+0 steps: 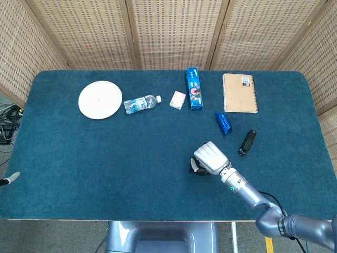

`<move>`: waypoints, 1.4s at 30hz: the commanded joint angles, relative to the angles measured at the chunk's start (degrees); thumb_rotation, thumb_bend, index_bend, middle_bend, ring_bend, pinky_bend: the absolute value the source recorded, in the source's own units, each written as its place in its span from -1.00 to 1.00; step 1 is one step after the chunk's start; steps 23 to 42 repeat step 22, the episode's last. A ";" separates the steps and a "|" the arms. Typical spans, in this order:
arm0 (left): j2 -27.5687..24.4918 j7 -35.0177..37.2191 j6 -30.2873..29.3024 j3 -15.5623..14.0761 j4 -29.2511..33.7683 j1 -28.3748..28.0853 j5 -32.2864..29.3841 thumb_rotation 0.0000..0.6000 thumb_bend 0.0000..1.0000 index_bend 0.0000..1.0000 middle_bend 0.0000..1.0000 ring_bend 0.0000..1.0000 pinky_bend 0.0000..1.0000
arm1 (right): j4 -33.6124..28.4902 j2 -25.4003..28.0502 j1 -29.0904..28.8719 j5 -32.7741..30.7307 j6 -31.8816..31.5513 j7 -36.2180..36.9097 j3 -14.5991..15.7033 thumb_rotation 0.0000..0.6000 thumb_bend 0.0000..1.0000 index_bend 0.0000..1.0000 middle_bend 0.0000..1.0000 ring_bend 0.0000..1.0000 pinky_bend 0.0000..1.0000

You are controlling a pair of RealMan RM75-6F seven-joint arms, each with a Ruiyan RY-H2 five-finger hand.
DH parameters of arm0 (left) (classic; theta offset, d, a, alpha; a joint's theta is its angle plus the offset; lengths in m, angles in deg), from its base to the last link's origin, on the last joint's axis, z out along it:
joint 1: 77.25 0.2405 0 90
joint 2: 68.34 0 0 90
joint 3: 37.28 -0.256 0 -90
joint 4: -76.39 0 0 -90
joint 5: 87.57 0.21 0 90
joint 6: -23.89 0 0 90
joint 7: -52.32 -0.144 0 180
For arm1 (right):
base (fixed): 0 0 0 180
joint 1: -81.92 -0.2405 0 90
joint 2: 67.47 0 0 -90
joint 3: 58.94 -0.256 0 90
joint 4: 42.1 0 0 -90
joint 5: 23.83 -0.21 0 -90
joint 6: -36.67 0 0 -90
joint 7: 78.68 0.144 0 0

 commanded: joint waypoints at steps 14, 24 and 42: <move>-0.16 0.61 -0.03 0.12 -0.05 0.02 -0.01 1.00 -1.00 -1.00 -1.00 -1.00 -1.00 | -0.63 0.60 -0.42 2.62 -2.41 1.73 -0.76 1.00 0.95 1.00 1.00 1.00 0.81; -0.40 1.34 -0.19 0.06 -0.10 0.20 0.19 1.00 -1.00 -1.00 -1.00 -1.00 -1.00 | -3.34 1.90 -0.93 1.33 -1.88 -1.64 -1.97 1.00 0.95 1.00 1.00 1.00 0.81; -0.40 1.34 -0.19 0.06 -0.10 0.20 0.19 1.00 -1.00 -1.00 -1.00 -1.00 -1.00 | -3.34 1.90 -0.93 1.33 -1.88 -1.64 -1.97 1.00 0.95 1.00 1.00 1.00 0.81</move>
